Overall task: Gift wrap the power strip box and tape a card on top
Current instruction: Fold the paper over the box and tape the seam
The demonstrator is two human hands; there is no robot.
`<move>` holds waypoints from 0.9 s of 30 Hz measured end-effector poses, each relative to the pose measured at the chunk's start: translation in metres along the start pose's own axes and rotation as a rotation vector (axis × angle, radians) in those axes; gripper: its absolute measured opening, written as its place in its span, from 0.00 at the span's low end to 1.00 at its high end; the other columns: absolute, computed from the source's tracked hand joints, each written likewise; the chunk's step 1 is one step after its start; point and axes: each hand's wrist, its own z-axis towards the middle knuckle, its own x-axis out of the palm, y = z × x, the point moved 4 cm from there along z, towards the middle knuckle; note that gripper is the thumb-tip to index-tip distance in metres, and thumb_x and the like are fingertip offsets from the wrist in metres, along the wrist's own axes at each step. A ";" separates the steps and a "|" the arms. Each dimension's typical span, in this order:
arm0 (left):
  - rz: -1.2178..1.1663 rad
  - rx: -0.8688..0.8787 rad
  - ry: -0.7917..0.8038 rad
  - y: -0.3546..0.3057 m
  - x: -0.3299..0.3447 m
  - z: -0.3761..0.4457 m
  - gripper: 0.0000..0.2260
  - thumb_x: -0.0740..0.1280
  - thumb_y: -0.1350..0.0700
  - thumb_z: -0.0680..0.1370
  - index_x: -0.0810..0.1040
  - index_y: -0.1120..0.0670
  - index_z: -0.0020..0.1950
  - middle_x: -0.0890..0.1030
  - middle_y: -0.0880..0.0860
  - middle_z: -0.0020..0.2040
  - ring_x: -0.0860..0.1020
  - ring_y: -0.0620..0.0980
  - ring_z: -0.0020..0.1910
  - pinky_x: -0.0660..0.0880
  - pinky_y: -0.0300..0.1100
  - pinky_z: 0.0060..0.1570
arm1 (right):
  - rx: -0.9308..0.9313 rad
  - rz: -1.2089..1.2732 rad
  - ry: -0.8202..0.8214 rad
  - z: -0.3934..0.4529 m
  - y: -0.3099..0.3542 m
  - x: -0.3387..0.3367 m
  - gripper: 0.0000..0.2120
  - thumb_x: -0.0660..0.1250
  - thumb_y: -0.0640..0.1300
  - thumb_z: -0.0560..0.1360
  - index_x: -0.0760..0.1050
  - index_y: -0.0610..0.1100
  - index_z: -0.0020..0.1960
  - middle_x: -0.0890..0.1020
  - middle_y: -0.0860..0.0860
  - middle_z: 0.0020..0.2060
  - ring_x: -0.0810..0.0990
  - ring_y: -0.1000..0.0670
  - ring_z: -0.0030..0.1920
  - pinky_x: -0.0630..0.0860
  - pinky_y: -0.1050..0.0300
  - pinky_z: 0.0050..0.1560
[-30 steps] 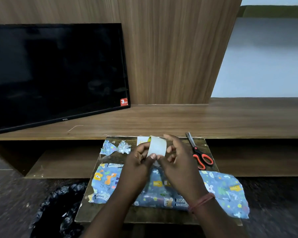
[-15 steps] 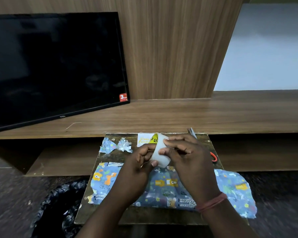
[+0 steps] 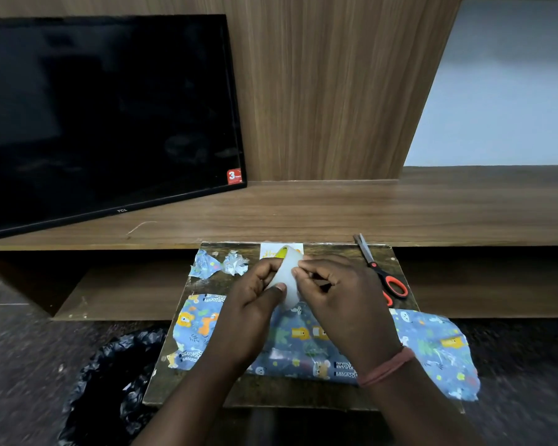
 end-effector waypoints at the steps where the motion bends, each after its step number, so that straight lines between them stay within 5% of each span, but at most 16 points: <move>1: 0.003 0.005 -0.002 0.000 0.000 0.000 0.13 0.62 0.62 0.75 0.80 0.57 0.56 0.85 0.55 0.48 0.81 0.49 0.46 0.77 0.38 0.46 | -0.016 -0.034 -0.001 -0.001 0.002 0.002 0.04 0.73 0.44 0.74 0.85 0.44 0.44 0.86 0.51 0.41 0.84 0.52 0.41 0.80 0.52 0.43; 12: -0.002 0.014 -0.007 -0.002 -0.002 -0.003 0.11 0.60 0.62 0.73 0.78 0.61 0.53 0.82 0.55 0.44 0.78 0.48 0.42 0.75 0.36 0.41 | -0.025 -0.014 0.080 0.003 -0.002 0.005 0.04 0.69 0.41 0.77 0.83 0.43 0.44 0.81 0.51 0.42 0.80 0.52 0.41 0.77 0.52 0.45; 18: 0.084 -0.016 -0.048 0.000 -0.004 0.002 0.10 0.61 0.58 0.85 0.81 0.57 0.54 0.85 0.51 0.45 0.82 0.45 0.43 0.76 0.36 0.45 | -0.061 -0.039 0.104 -0.008 0.009 0.016 0.03 0.70 0.41 0.77 0.82 0.42 0.47 0.80 0.50 0.46 0.78 0.53 0.42 0.74 0.59 0.46; 27: 0.235 0.057 -0.023 0.000 -0.006 0.001 0.09 0.61 0.55 0.83 0.81 0.54 0.57 0.84 0.50 0.48 0.82 0.50 0.49 0.76 0.39 0.51 | 0.033 -0.029 0.021 0.000 -0.001 0.008 0.05 0.70 0.42 0.76 0.83 0.42 0.44 0.82 0.50 0.40 0.81 0.50 0.40 0.77 0.51 0.43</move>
